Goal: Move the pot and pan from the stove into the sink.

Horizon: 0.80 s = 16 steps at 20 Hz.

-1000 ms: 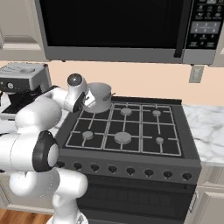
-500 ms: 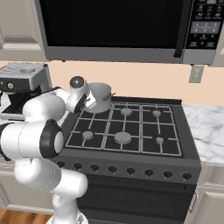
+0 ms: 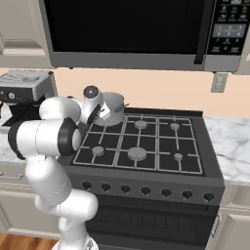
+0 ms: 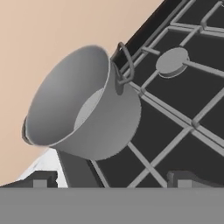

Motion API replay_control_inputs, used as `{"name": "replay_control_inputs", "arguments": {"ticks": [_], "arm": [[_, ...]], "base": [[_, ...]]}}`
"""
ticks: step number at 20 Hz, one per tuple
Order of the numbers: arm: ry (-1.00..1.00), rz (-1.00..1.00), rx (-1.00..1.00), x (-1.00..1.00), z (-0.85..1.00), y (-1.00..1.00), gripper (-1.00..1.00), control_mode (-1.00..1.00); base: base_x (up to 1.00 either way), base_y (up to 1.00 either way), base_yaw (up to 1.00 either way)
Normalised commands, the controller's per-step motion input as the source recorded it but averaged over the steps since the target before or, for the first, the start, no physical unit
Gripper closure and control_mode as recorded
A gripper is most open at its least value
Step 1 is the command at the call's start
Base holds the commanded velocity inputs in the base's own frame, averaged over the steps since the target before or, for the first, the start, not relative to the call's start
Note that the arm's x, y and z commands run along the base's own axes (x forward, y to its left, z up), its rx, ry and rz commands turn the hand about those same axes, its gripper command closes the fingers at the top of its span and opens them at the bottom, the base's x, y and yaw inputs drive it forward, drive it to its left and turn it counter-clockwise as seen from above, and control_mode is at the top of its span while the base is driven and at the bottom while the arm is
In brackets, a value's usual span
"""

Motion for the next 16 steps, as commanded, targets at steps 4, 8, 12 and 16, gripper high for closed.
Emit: {"name": "replay_control_inputs", "arguments": {"ticks": [4,8,12,16], "arm": [[0.0,0.0,0.0,0.34,-0.21,0.0,-1.0,-1.0],[0.0,0.0,0.0,0.33,-0.17,0.03,-1.0,-1.0],[0.0,0.0,0.0,0.43,-0.1,0.0,-1.0,-1.0],[0.0,0.0,0.0,0.35,-0.08,0.0,-1.0,-1.0]], "base": [[0.0,0.0,0.0],[0.0,0.0,0.0],[0.0,0.0,0.0],[0.0,0.0,0.0]]}}
